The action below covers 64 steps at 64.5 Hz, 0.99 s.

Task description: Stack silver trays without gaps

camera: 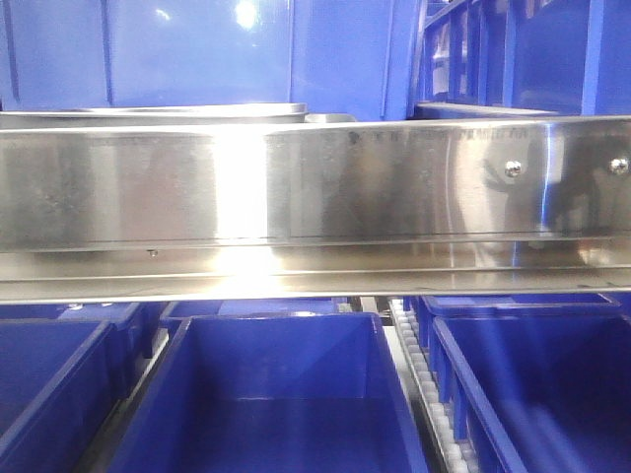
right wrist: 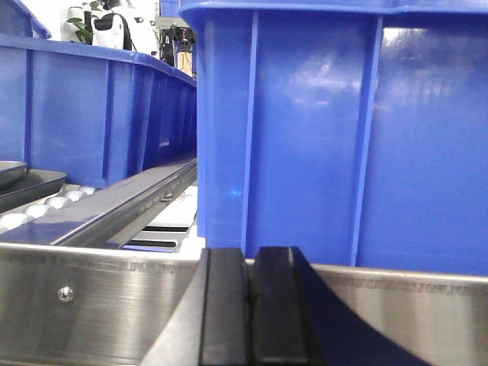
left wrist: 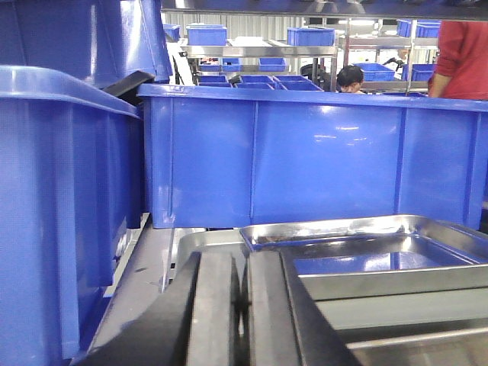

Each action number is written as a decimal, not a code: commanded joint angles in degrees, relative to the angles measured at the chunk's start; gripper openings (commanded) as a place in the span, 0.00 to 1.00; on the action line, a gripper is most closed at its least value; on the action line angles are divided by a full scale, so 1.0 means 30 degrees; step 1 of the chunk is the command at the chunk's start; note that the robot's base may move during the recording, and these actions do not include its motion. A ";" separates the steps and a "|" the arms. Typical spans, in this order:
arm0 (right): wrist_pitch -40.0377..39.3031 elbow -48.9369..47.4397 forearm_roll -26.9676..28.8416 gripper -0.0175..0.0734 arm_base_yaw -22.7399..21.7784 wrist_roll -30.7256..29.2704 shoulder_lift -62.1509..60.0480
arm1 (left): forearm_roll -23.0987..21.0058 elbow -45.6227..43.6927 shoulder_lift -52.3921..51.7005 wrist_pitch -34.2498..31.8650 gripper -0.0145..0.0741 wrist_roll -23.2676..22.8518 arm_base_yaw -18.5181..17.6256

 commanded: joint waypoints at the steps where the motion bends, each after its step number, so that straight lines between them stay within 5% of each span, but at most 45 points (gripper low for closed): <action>1: -0.0270 -0.0009 0.0013 0.11 -0.0254 -0.0160 -0.0134 | 0.0059 -0.0005 -0.0057 -0.0307 0.17 0.0025 0.0012; 13: -0.0270 -0.0009 0.0142 0.11 -0.1540 -0.0160 -0.0134 | 0.0059 -0.0005 -0.0057 -0.0307 0.17 0.0025 0.0012; 55: -0.1507 -0.0009 0.0223 0.11 -0.1513 -0.0040 -0.0134 | 0.0059 -0.0005 -0.0057 -0.0307 0.17 0.0025 0.0012; 64: -0.1507 -0.0009 0.0088 0.11 -0.0559 -0.0044 -0.0134 | 0.0059 -0.0005 -0.0057 -0.0307 0.17 0.0025 0.0012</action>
